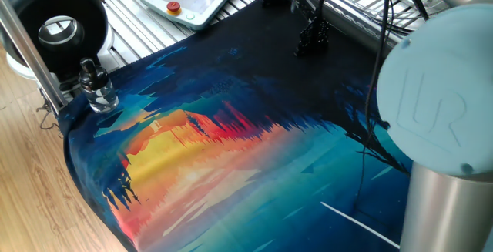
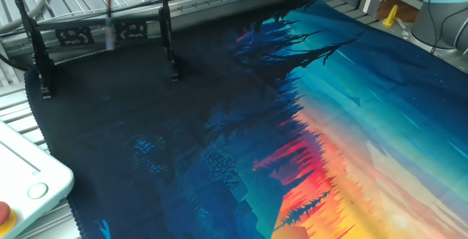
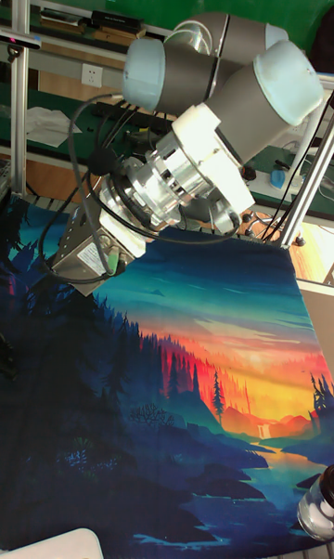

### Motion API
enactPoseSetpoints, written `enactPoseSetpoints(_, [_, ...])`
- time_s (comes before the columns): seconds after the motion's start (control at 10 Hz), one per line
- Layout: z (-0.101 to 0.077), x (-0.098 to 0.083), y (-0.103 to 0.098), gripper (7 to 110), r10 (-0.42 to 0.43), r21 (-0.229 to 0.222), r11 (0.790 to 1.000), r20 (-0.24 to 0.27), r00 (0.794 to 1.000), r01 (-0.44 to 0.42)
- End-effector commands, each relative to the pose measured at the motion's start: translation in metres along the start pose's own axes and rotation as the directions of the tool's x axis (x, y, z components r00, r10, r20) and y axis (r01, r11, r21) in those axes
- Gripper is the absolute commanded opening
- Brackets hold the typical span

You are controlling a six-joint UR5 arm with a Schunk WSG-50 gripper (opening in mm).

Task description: Place the brush on the pen rack

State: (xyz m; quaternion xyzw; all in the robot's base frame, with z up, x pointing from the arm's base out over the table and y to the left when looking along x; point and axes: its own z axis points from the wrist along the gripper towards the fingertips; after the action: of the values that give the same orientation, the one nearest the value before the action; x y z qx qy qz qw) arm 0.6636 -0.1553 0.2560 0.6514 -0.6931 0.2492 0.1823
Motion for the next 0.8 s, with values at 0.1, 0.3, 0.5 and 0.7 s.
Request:
enactPoseSetpoints(0.1, [-0.027,-0.086,0.043,7,0.480,-0.322,0.862,0.270,0.835,-0.391])
enactPoseSetpoints(0.3, [-0.051,-0.111,0.066,7,0.822,-0.553,0.515,0.100,0.561,-0.655])
enactPoseSetpoints(0.5, [-0.072,-0.127,0.070,7,0.938,-0.662,0.217,-0.062,0.340,-0.717])
enactPoseSetpoints(0.7, [-0.078,-0.148,0.058,7,0.965,-0.659,-0.122,-0.253,0.065,-0.742])
